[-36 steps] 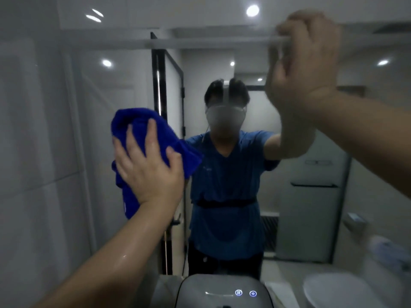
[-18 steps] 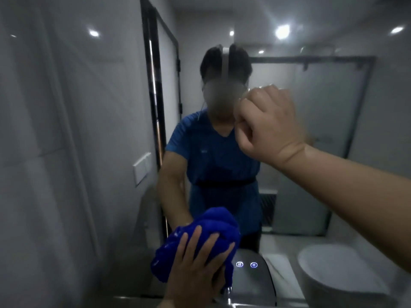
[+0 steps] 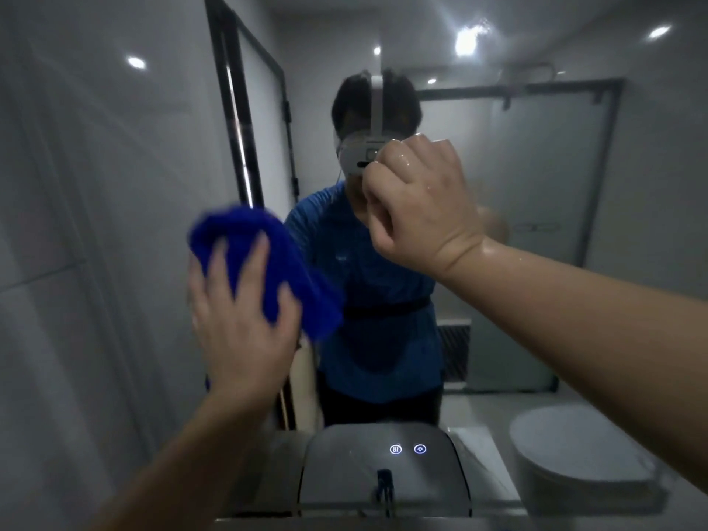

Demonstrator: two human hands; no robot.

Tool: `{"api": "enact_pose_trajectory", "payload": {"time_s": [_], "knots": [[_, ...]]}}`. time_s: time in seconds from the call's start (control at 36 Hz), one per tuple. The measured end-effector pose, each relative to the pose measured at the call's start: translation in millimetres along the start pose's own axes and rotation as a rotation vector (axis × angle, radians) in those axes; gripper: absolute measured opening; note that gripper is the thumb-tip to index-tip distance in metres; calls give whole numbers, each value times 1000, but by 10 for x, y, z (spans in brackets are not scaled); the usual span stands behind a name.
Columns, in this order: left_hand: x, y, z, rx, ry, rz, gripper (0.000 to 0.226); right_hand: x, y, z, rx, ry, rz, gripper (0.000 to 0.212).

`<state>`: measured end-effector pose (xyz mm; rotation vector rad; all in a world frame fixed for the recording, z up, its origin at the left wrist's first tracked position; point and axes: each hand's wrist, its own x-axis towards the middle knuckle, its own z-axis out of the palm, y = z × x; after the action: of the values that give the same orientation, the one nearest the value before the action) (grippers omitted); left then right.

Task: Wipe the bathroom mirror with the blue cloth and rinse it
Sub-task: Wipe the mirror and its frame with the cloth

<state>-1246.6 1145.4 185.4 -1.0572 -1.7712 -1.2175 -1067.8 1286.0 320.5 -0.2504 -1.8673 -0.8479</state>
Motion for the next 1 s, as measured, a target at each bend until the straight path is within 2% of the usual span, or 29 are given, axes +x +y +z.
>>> {"api": "enact_pose_trajectory", "payload": {"time_s": [0.08,0.17,0.25,0.33,0.44,0.58,0.69,0.75,0.83,0.89,0.92,0.97,1.0], "knots": [[641,465,-79,-40,139,-118,63,-10,-3,2,11,6,0,14],[821,866,-33,80,159,-61,66,2,9,-12,79,40,-5,14],[575,1039,109,142,90,140,65,-13,25,-44,216,78,14,14],[209,1014,252,118,25,257,69,-18,41,-93,379,100,39,18],[-424,849,475,105,-78,437,57,-8,67,-93,404,107,57,19],[-1274,473,679,242,-355,631,67,-5,65,-62,397,110,64,15],[-1305,176,690,298,-256,768,49,-11,65,-22,330,116,81,14],[-1256,-33,699,375,-257,855,60,-22,68,-18,338,105,96,13],[-1032,-539,654,617,-279,869,57,-31,75,-36,358,86,110,11],[-739,-768,549,701,-143,834,65,-22,72,-52,349,67,110,11],[-622,-768,428,704,-74,808,72,-13,67,-58,334,60,108,11],[-339,-658,197,554,35,740,98,-8,57,-55,296,41,106,13],[-217,-634,117,483,72,702,93,-12,53,-52,273,25,111,15]]}}
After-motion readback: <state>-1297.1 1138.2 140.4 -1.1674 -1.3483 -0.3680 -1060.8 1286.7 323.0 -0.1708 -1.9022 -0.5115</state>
